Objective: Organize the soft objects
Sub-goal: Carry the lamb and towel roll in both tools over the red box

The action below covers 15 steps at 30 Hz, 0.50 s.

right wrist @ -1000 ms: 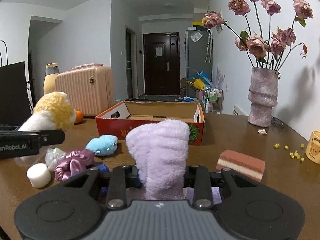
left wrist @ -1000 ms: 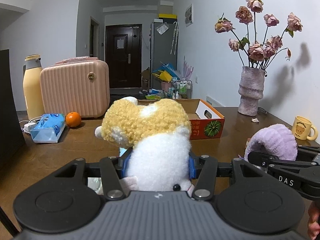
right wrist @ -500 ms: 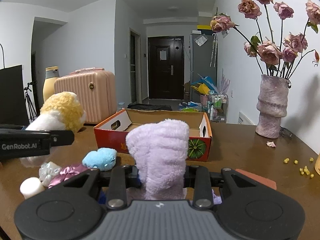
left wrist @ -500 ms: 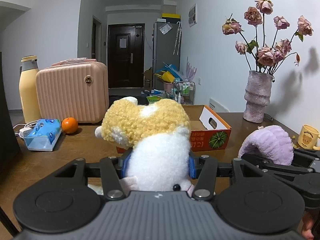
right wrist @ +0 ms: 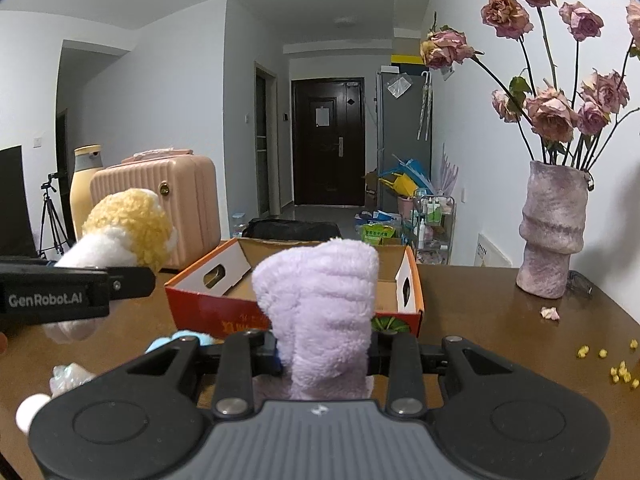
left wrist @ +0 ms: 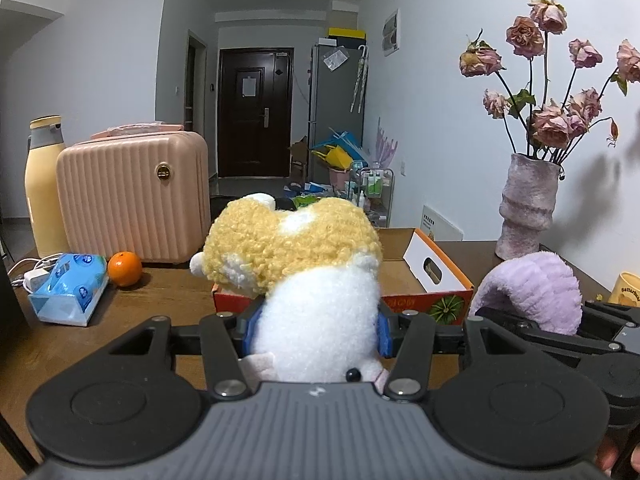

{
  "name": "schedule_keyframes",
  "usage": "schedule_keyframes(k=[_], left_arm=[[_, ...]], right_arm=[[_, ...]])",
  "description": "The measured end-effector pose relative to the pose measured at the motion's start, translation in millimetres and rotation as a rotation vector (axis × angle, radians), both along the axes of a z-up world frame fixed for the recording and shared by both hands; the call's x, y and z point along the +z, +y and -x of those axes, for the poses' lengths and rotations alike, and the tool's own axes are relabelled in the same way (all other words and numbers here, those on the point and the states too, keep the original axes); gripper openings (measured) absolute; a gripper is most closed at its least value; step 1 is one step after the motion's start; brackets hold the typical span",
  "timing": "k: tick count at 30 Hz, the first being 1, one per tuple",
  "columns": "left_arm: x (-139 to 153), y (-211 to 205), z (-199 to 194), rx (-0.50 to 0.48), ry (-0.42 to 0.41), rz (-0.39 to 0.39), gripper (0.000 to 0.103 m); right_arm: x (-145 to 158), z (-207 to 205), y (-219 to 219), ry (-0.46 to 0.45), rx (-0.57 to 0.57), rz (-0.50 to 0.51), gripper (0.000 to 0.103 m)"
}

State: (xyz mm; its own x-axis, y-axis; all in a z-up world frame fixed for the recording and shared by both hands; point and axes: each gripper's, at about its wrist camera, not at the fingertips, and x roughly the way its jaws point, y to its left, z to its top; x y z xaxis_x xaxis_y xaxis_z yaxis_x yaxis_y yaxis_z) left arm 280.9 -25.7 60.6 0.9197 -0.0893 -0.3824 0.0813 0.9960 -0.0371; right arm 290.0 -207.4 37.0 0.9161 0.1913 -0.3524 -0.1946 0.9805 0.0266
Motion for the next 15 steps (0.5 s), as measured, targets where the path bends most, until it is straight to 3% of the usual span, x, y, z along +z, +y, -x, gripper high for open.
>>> schedule_keyframes(k=[15], left_arm=[[17,1,-51,0.038,-0.025,0.011,0.053]], right_arm=[[25,-50,9,-0.033,0.001,0.022,0.031]])
